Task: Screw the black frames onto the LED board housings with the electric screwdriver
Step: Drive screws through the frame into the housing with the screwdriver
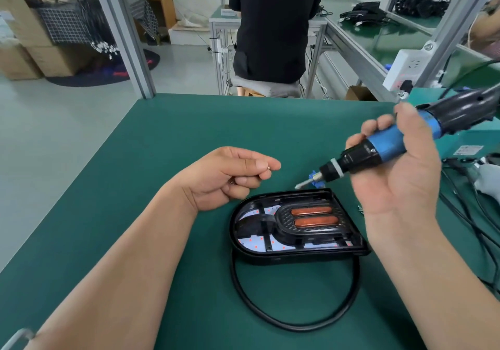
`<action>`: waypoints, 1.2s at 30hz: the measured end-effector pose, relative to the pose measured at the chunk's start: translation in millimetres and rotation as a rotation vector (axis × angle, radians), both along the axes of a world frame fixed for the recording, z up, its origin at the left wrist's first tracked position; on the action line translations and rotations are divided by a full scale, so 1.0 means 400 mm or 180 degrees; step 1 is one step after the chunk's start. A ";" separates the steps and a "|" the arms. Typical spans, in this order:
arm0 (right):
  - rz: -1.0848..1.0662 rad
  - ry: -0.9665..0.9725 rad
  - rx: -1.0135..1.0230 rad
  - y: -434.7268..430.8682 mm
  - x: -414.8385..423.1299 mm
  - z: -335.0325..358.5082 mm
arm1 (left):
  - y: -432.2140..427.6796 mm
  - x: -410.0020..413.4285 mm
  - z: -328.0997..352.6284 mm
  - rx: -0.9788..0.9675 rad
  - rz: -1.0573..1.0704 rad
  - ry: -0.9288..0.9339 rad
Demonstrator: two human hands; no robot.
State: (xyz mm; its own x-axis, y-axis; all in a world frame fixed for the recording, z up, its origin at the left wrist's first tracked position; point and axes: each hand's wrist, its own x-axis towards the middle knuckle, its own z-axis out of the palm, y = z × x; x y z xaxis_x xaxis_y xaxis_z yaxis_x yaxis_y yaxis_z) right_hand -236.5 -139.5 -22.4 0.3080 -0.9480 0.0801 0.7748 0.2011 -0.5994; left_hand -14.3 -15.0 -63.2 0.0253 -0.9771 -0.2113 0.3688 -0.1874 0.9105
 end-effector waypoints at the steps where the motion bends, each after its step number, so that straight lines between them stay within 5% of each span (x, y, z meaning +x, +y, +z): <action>1: -0.0068 0.0025 -0.0008 -0.009 -0.004 -0.001 | -0.001 -0.001 0.001 -0.0007 -0.0014 -0.0009; 16: -0.0111 -0.0411 0.0005 -0.018 -0.008 0.003 | -0.011 -0.051 0.023 -0.0121 -0.0324 -0.0044; 36: -0.0102 -0.0258 -0.0090 0.002 -0.001 0.007 | -0.016 -0.071 0.031 -0.0058 -0.0338 -0.0275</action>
